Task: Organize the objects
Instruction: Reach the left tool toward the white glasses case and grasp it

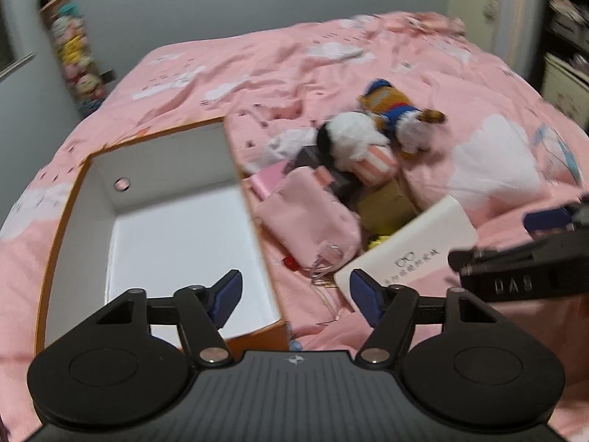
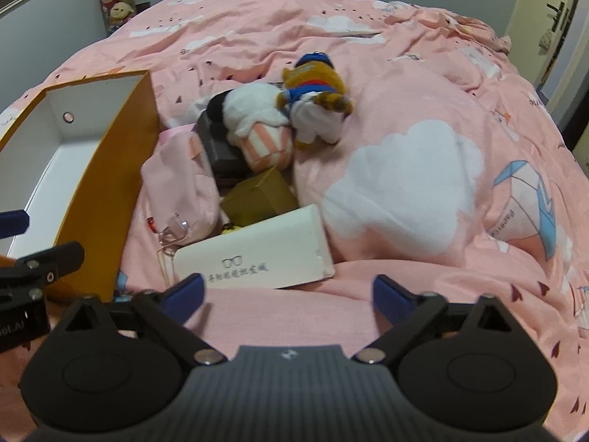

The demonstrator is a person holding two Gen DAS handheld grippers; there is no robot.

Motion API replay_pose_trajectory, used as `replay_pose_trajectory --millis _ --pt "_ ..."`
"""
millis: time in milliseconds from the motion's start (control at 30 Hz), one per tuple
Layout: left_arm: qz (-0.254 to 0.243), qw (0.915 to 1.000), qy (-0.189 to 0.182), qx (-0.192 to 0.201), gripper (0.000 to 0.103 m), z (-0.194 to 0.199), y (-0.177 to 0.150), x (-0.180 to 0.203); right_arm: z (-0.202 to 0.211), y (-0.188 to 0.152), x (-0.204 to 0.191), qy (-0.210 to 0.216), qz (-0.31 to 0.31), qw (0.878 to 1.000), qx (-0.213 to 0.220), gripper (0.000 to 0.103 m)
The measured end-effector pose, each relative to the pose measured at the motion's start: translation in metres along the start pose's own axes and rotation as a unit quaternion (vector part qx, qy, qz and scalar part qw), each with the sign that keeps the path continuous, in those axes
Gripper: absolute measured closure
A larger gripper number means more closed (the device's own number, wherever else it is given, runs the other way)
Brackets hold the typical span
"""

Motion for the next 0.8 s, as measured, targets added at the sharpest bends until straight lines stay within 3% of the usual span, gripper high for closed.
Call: replay_pose_trajectory --millis 133,267,433,500,600,700,800 --pt "-0.06 0.9978 -0.028 -0.007 0.028 -0.008 0.008 0.018 -0.002 0.006 0.017 0.0 -0.013 1.0 -0.005 0.03" --pt "-0.135 0.9895 -0.051 -0.016 0.027 -0.024 0.011 0.041 -0.008 0.013 0.035 -0.01 -0.016 1.0 -0.007 0.047" --pt "-0.208 0.9733 -0.093 -0.024 0.024 -0.05 0.009 0.069 -0.027 0.011 0.052 -0.002 -0.031 0.999 -0.032 0.069" --pt "-0.243 0.9652 -0.093 -0.027 0.024 -0.063 0.005 0.079 -0.034 0.008 0.056 0.005 -0.037 0.998 -0.045 0.074" --pt "-0.288 0.9539 -0.081 -0.023 0.024 -0.078 0.0 0.091 -0.044 0.004 0.062 0.011 -0.043 0.997 -0.057 0.077" --pt "-0.323 0.9412 -0.096 -0.026 0.024 -0.086 -0.006 0.101 -0.051 0.002 0.065 0.016 -0.047 0.997 -0.062 0.077" --pt "-0.336 0.9362 -0.099 -0.033 0.022 -0.095 -0.01 0.109 -0.056 0.001 0.068 0.023 -0.053 0.996 -0.065 0.077"
Point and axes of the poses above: each gripper's, at about its wrist camera, not at the fingertips, and z roughly against the way its jaws point, x to its right, y to its top, the point moved 3 cm from there along -z, roughly the way its jaws point, and after that the axes turned 9 degrees about z, right-handed, at the moved point
